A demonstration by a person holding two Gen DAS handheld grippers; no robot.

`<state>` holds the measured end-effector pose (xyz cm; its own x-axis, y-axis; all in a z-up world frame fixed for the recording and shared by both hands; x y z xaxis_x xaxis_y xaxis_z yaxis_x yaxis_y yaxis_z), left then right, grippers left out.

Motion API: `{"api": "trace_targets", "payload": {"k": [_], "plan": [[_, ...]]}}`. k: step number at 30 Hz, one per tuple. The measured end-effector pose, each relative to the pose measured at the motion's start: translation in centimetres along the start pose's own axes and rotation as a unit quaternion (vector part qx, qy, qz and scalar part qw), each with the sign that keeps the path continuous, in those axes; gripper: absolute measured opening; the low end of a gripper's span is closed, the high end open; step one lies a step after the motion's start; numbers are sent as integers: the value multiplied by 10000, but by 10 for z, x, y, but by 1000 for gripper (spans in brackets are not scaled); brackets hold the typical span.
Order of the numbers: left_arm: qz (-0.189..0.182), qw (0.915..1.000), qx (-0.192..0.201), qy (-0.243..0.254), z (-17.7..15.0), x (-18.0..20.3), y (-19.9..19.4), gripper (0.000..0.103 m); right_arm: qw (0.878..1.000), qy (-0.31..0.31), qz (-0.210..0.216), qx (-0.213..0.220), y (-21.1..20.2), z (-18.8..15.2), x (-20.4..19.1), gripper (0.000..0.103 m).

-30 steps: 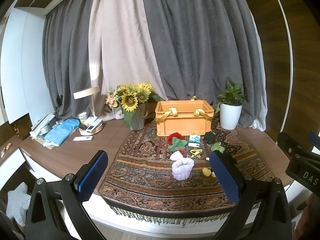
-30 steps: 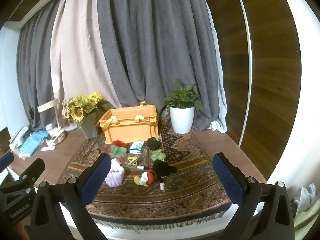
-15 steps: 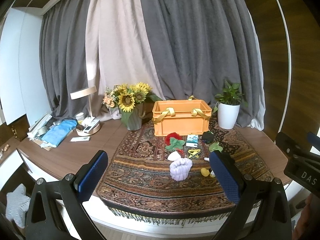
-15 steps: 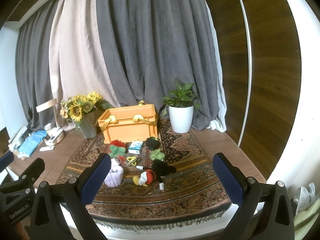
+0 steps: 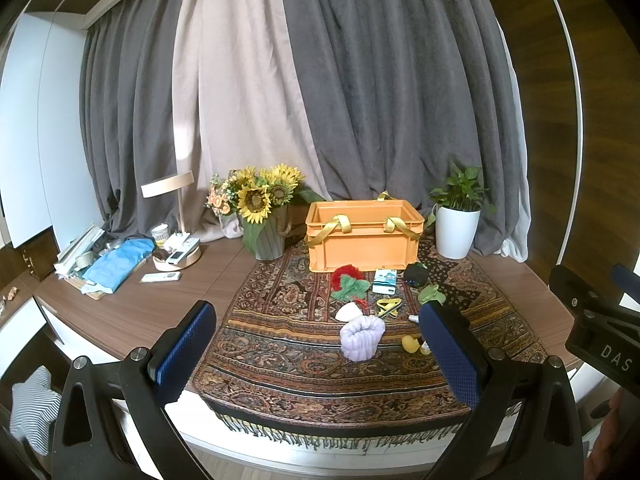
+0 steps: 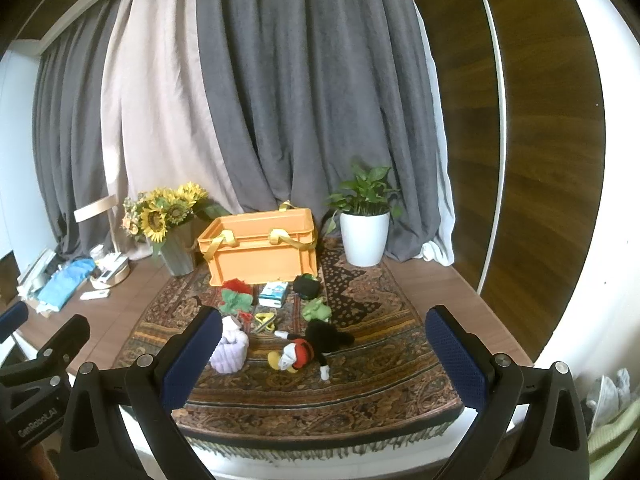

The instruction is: Organize soft objects

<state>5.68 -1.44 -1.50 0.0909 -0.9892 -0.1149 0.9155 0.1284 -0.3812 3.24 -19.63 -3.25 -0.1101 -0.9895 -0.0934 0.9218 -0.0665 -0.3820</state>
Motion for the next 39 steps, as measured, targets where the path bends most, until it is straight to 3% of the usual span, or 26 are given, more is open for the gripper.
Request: {"api": "trace_targets", "payload": {"k": [29, 39], "plan": [[-52, 10000, -50, 19, -11, 13, 2, 103, 10000, 2, 7, -87, 6, -8, 4, 102], [-289, 9983, -495, 127, -27, 24, 31, 103, 9980, 143, 115, -612, 45, -26, 13, 102]]}}
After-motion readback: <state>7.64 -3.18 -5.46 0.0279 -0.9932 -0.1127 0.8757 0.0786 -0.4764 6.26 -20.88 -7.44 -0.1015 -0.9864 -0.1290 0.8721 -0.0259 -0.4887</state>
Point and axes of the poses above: each gripper's, at about its wrist camera, not at the fingertips, and y roughly the way its jaws point, x to its right, z to its top, the point moved 5 cm from there along y, roughly the way its jaws point, and after that the axes turned 8 degrees about z, right-handed, at the moved point
